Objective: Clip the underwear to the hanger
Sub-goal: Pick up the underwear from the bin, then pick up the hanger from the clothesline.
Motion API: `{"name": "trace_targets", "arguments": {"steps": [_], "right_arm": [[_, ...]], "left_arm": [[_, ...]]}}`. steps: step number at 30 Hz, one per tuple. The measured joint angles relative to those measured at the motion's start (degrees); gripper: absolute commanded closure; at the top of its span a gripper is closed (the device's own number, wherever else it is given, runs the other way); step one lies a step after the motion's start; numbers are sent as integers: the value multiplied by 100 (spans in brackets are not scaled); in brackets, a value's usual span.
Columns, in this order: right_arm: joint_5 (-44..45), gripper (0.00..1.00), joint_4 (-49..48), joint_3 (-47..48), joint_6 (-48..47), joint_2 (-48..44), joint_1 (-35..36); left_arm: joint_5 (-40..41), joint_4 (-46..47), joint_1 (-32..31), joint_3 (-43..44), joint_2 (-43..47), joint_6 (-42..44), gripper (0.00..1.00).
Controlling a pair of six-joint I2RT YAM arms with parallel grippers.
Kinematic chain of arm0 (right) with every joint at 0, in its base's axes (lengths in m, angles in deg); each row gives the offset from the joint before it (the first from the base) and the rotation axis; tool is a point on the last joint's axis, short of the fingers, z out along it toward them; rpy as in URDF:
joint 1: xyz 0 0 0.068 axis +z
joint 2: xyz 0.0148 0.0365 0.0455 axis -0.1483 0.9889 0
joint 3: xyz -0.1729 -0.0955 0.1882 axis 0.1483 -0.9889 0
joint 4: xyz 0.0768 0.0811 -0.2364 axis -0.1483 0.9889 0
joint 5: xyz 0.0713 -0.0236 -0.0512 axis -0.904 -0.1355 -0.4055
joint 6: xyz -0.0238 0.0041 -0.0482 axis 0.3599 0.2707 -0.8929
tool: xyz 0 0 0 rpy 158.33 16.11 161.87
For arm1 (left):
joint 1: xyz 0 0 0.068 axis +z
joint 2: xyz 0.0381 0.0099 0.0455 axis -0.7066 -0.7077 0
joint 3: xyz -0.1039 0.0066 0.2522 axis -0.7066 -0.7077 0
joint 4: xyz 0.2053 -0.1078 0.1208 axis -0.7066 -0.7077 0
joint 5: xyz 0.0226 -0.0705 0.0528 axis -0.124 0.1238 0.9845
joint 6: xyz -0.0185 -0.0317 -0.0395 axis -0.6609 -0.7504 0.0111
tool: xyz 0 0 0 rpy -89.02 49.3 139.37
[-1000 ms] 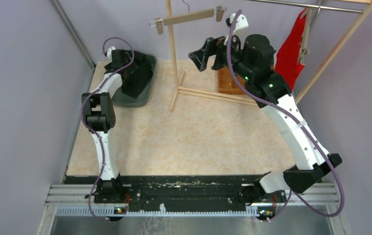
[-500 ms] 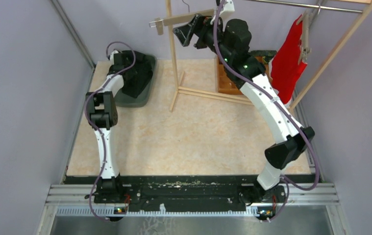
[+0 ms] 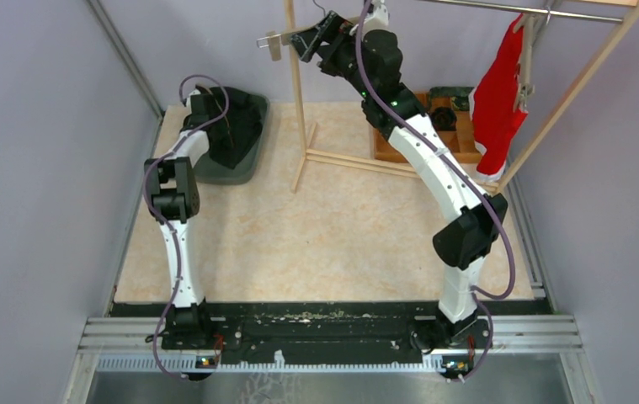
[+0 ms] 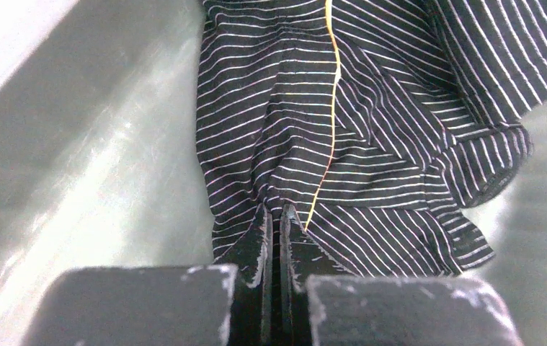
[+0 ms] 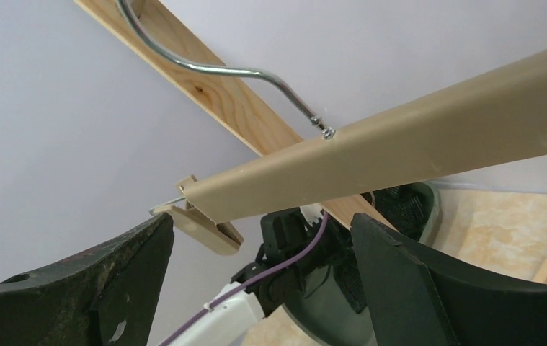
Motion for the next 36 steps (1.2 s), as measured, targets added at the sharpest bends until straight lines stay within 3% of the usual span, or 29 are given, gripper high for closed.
{"name": "trace_targets", "arguments": {"steps": [9, 24, 30, 36], "right_arm": [[275, 10, -704, -256, 776, 2, 0], [623, 14, -1340, -256, 1759, 387, 0], [778, 20, -1497, -264, 2074, 632, 2], [990, 36, -2002, -531, 2203, 640, 20]], "left_arm": [[-538, 713, 22, -1587, 1331, -533, 100], [-1405, 2944, -72, -4454, 4162, -1399, 100], [-1515, 3195, -131, -4994, 4830, -1502, 100], [-1550, 3294, -144, -5224, 5119, -1502, 100]]}}
